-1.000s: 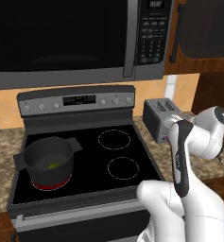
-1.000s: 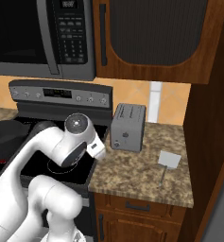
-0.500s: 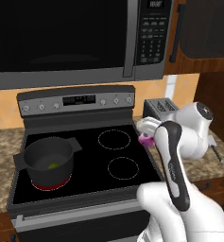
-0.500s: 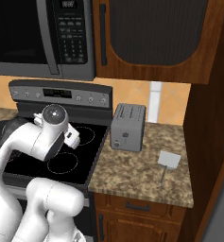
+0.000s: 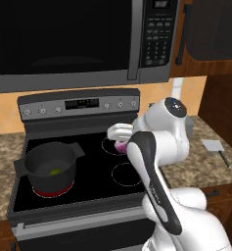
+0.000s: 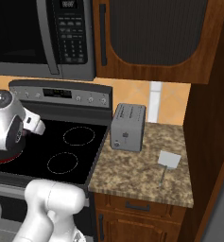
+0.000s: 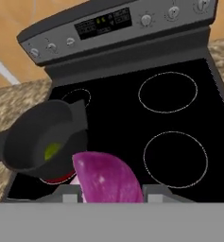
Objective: Put the lime and onion in the pot. Retrieve the spatula and lightly stir the vegetables in the pot.
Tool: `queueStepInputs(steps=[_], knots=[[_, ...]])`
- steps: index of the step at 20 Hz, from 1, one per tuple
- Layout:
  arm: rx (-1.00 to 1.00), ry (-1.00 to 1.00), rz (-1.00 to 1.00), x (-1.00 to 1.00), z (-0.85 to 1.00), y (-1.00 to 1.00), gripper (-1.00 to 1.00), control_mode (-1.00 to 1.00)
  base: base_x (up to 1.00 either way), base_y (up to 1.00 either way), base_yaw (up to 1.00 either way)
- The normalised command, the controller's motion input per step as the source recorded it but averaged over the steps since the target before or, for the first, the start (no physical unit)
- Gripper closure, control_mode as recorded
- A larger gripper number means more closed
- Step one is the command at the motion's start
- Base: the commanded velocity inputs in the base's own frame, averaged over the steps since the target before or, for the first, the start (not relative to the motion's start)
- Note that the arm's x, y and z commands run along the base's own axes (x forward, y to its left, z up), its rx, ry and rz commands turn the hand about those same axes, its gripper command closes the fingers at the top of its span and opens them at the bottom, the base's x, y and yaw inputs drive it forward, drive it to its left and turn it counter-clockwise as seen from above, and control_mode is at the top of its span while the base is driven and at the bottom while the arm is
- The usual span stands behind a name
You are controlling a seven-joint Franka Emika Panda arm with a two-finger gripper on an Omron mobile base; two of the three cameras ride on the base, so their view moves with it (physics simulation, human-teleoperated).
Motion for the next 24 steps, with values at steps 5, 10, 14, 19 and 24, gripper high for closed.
queueStepInputs(steps=[5, 10, 14, 19, 24], knots=[[-0.09, -0.07, 0.09, 0.00, 0.00, 0.97, 1.00, -1.00, 0.00, 0.00, 0.00], [-0.03, -0.04, 0.04, 0.00, 0.00, 0.79, 1.00, -1.00, 0.00, 0.00, 0.00], [-0.02, -0.01, 0.01, 0.08, -0.16, 0.58, 1.00, -1.00, 0.00, 0.00, 0.00], [-0.05, 0.01, 0.00, 0.19, -0.32, 0.43, 1.00, -1.00, 0.00, 0.00, 0.00], [-0.06, 0.05, -0.01, 0.35, -0.28, 0.12, 1.00, -1.00, 0.00, 0.00, 0.00]])
